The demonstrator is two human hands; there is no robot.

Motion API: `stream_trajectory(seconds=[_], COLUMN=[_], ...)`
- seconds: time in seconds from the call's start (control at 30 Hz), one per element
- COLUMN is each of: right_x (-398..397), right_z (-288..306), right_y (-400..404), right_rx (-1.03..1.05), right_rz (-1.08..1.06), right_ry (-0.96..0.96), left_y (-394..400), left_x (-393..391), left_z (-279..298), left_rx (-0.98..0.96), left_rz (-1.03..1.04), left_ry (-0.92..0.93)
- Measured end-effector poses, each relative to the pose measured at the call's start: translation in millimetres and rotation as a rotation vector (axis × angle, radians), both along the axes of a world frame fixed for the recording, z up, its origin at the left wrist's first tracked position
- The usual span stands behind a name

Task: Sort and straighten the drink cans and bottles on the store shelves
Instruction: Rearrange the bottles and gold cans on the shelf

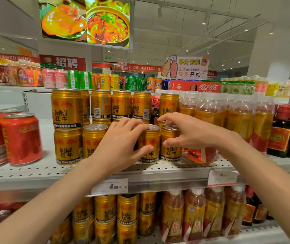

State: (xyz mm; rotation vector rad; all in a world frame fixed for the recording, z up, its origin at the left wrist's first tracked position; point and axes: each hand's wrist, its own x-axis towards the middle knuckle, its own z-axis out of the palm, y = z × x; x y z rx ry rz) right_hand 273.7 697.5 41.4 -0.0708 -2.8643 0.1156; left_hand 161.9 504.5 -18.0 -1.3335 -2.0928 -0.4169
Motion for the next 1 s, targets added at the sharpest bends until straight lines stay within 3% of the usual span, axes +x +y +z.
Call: stream_trajectory(seconds=[0.3,0.5,0.8,1.0], right_x=[7,-5,-6,16], right_z=[-5,-18,-38,-64], right_y=[0,-22,-23,-31], right_rx=[-0.076,-0.029,0.003,-0.163], right_rz=[0.056,0.075,0.048,-0.014], right_ry=[0.055,0.154,0.268,0.433], left_y=[-22,-60,-58,-73], left_x=[1,-18,-21,-7], left_z=[9,5,-11,-22], left_rx=[0.014,0.019,0.099,0.374], left_rz=[-0.008,0.096,0.085,-0.069], left_ry=[-0.021,-0.013,-0.029,-0.156])
